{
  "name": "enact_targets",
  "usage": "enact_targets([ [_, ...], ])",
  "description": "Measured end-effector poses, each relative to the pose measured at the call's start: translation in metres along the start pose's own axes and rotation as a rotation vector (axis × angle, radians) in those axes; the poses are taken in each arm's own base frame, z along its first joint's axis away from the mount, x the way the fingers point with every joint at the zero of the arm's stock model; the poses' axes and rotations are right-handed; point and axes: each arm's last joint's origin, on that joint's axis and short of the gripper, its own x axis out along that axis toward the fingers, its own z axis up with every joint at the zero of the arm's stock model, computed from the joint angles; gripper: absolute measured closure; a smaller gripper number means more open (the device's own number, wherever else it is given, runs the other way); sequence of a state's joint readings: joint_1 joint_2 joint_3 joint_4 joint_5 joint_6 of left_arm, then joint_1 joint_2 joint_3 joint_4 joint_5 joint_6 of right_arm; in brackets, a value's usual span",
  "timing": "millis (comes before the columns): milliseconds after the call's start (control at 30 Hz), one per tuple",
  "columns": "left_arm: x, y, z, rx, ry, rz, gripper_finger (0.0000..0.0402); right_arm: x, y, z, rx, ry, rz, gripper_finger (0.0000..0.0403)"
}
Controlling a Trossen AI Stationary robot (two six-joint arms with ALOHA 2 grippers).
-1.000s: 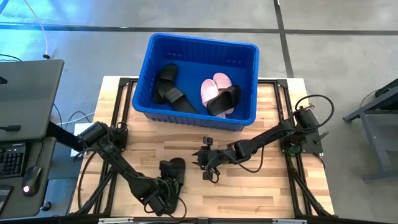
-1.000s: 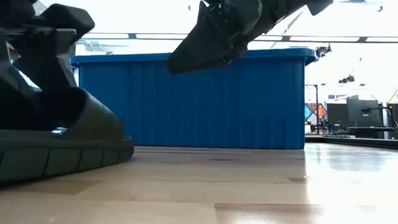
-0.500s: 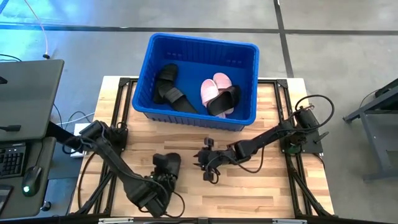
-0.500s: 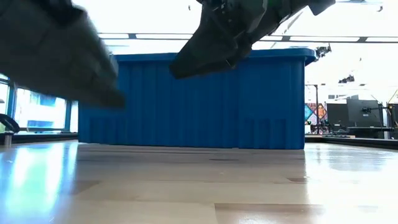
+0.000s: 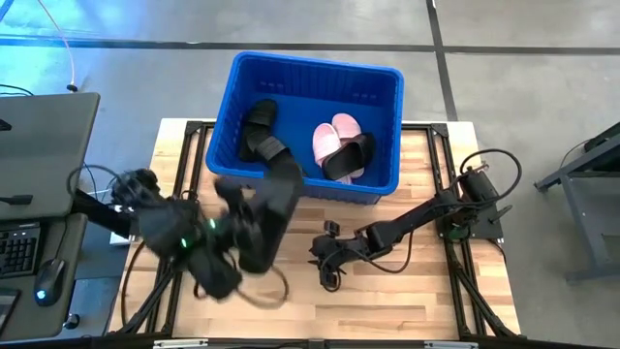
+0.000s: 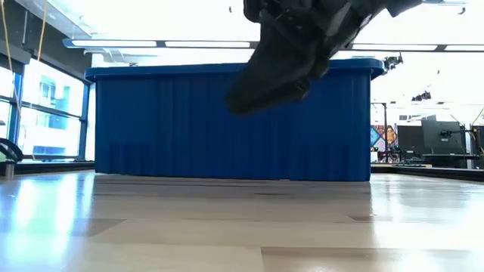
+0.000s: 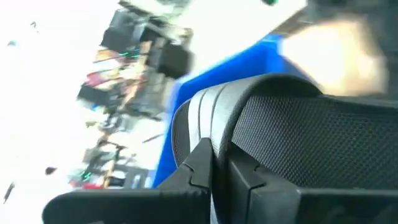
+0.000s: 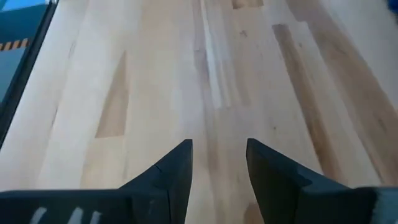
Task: Pick and place slides into bin
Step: Put the black slipper into the blue basket
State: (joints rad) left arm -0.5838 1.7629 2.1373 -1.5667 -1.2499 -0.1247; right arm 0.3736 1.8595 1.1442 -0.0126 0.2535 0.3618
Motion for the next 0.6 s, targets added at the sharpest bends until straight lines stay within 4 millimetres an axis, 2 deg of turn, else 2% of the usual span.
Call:
enact_targets([
  [133, 0.021, 0.054, -0.009, -0.064, 0.06, 0.072, 0.0384, -0.001, 0.005, -0.002, -0.012, 0.002, 0.007, 0.0261],
  [300, 0.078, 0.094, -0.031, -0.152, 0.251, 0.107, 0.0391, -0.002, 0.008, -0.003, -0.018, -0.012, -0.032, 0.0261],
  [433, 0.132, 0.115, -0.05, -0.156, 0.405, 0.12, 0.0392, -0.002, 0.007, -0.003, -0.018, -0.02, -0.053, 0.0261],
  [600, 0.22, 0.118, -0.065, -0.16, 0.487, 0.022, 0.0384, -0.002, 0.007, -0.003, -0.019, -0.025, -0.053, 0.0261],
])
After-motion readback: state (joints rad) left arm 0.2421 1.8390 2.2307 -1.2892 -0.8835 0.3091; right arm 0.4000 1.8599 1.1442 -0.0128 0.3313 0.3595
